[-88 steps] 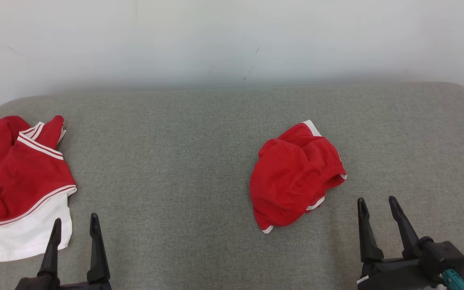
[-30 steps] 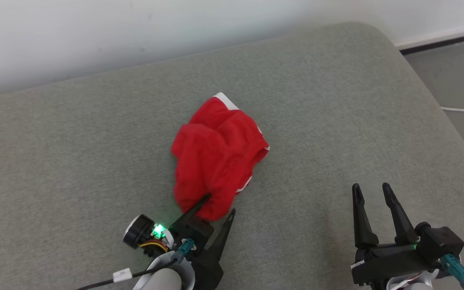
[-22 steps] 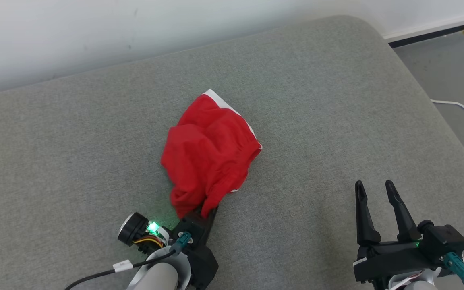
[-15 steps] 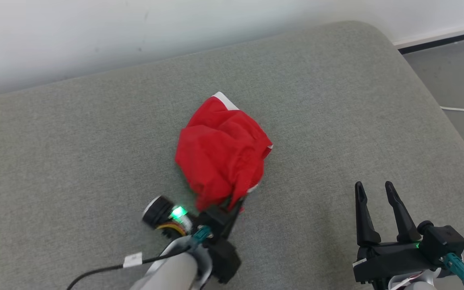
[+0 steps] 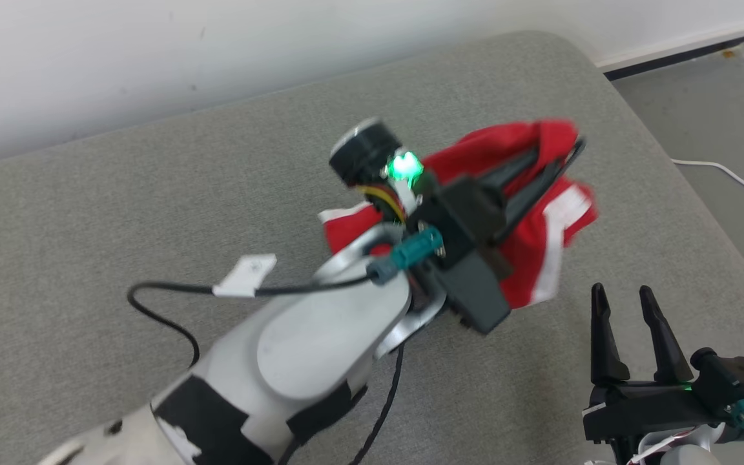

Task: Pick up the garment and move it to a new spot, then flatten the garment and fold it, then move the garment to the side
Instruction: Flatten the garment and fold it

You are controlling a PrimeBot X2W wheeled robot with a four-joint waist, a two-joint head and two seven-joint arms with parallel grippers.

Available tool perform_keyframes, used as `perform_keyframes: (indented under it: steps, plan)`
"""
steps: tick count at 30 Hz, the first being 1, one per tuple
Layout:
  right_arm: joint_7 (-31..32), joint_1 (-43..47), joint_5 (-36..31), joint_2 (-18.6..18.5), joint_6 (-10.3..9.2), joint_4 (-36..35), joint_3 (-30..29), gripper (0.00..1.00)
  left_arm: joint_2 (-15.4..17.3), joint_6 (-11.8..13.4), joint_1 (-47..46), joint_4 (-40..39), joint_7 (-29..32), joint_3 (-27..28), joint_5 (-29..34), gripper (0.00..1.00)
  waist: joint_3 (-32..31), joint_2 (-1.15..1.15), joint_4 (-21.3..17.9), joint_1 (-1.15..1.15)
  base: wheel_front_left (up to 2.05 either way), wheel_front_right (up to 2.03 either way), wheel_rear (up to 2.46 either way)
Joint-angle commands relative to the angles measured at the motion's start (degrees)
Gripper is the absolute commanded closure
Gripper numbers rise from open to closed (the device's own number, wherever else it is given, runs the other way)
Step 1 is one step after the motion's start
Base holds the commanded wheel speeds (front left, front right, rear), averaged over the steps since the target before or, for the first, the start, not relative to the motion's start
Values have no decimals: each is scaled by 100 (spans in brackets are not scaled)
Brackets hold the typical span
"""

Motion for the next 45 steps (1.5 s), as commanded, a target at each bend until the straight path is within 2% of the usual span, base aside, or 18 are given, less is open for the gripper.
perform_keyframes:
  steps: [1,6,9,13,16,22,26,32,33,34,35,45]
  plan:
    - [-4,4,24,1,-12,7,-31,0,4,67,-144,-53,-42,-18,-132,100,22,0,-82,0,0,0,0]
    - [-5,68,-37,1,-12,-14,-208,0,17,499,-549,66,-162,-188,-885,100,42,0,31,0,0,0,0]
    - [-4,58,-90,0,-12,-39,-320,0,13,660,-448,435,-224,-208,-1041,100,48,0,221,0,0,0,0]
    - [-5,84,-161,1,-12,-63,-382,0,98,782,-13,873,-267,72,-1161,100,23,0,533,0,0,0,0]
    - [-4,86,-222,1,-12,-97,-397,0,481,932,743,805,-265,694,-1141,100,-8,0,803,0,0,0,0]
    - [-5,167,-304,1,-12,-67,-398,0,962,1077,2269,379,-268,1728,-1051,100,-116,0,1122,0,0,0,0]
    - [-5,203,-353,0,-12,-54,-351,0,1075,1106,3276,124,-268,2403,-951,100,-202,0,1211,0,0,0,0]
    - [-4,254,-430,1,-12,-36,-300,0,933,988,4398,-121,-269,3236,-674,100,-325,0,1305,0,0,0,0]
    - [-4,280,-435,1,-12,-17,-287,0,897,964,4481,-140,-269,3343,-623,70,-356,0,1329,0,0,0,0]
    - [-4,280,-435,1,-12,-17,-287,0,897,964,4481,-140,-269,3343,-623,70,-356,0,1329,0,0,0,0]
    - [-4,299,-445,-1,-12,-9,-270,0,864,922,4547,-157,-269,3432,-537,1,-384,0,1349,0,0,0,0]
    - [-5,432,-587,0,-12,51,-67,0,569,686,4964,-760,-269,4508,326,0,-815,0,1614,0,0,0,0]
